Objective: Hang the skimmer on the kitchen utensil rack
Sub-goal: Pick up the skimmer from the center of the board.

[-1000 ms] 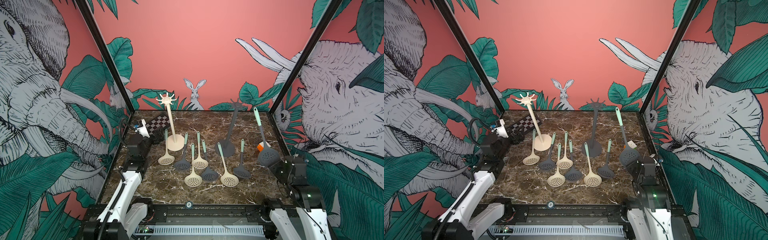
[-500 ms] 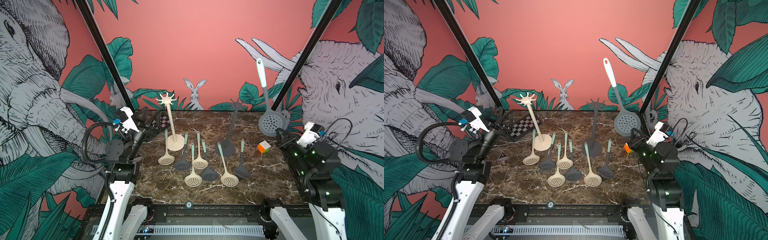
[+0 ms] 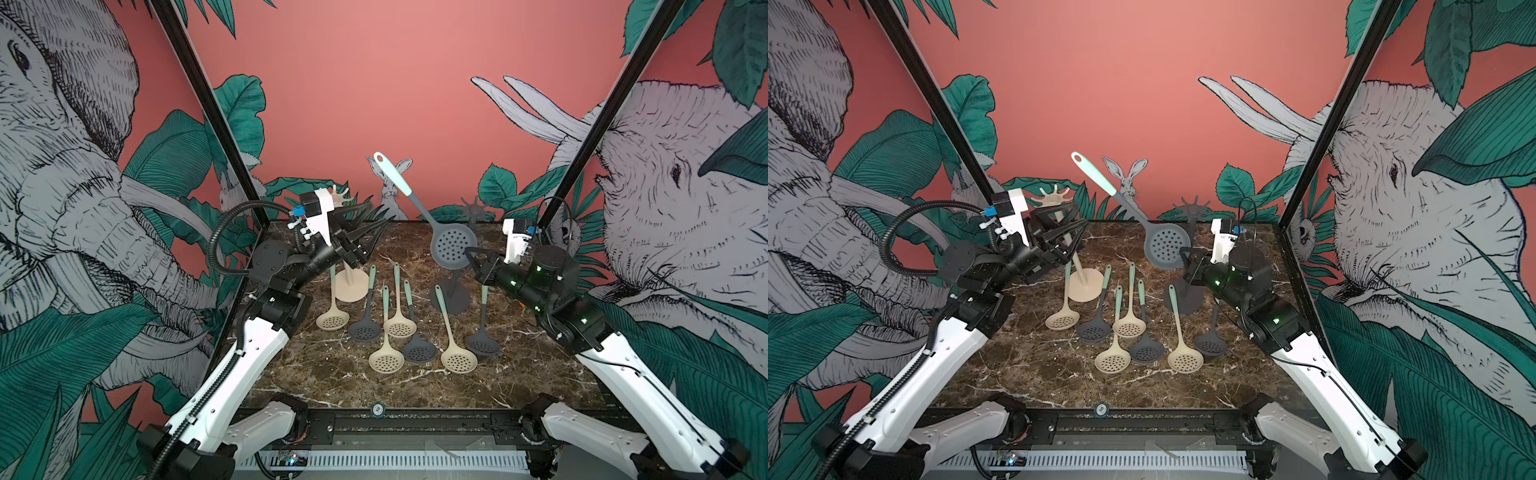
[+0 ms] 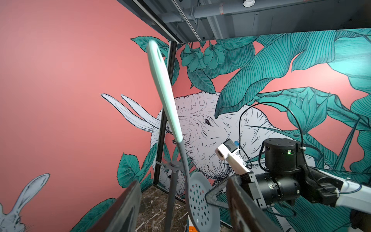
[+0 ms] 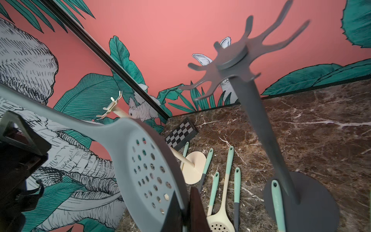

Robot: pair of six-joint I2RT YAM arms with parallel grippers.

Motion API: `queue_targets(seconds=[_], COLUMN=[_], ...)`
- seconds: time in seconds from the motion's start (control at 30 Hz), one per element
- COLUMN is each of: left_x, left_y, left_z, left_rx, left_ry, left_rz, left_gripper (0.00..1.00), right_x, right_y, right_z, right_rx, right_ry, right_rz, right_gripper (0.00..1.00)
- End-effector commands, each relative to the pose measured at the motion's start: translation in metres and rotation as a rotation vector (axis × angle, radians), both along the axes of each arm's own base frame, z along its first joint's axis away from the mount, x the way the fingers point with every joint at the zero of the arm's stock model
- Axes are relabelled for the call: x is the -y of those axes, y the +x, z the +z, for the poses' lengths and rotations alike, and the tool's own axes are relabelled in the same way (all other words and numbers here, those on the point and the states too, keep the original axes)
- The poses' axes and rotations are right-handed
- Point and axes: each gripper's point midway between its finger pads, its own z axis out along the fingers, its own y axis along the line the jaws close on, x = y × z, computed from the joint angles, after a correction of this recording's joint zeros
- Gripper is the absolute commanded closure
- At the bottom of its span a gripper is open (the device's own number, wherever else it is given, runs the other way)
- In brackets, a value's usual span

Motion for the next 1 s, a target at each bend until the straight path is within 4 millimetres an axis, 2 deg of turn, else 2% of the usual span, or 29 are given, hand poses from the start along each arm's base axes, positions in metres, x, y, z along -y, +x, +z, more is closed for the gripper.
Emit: queue_targets(seconds=[0.0, 0.17, 0.67, 0.77, 0.97], left_x=[0.007, 0.015, 0.026, 0.028, 0.026], left_y=[-0.004, 0.008, 0.033, 0.033, 0.035], left_z=[0.016, 0.011, 0.015, 0.015, 0.012], left_rx=[0.06, 0.033, 0.002, -0.002, -0.021], left_ry=[-0.035, -0.058, -0.131, -0.137, -0.143], left_rz=[0.008, 0.018, 0.01, -0.002, 0.01], left_gripper=[0.34, 0.38, 0.49, 0.57, 0.8], right_x=[-0.006, -0.014, -0.029, -0.03, -0.032], right_y=[0.004, 0.005, 0.008, 0.008, 0.009], right_z=[0.03, 0.024, -0.004, -0.008, -0.012], right_rx=[0.101, 0.084, 0.02, 0.01, 0.002], right_ry=[0.1, 0.119, 0.112, 0.113, 0.112], right_rz=[-0.011, 0.013, 0.029, 0.028, 0.029], right_gripper=[1.0, 1.0, 1.0, 1.0, 1.0])
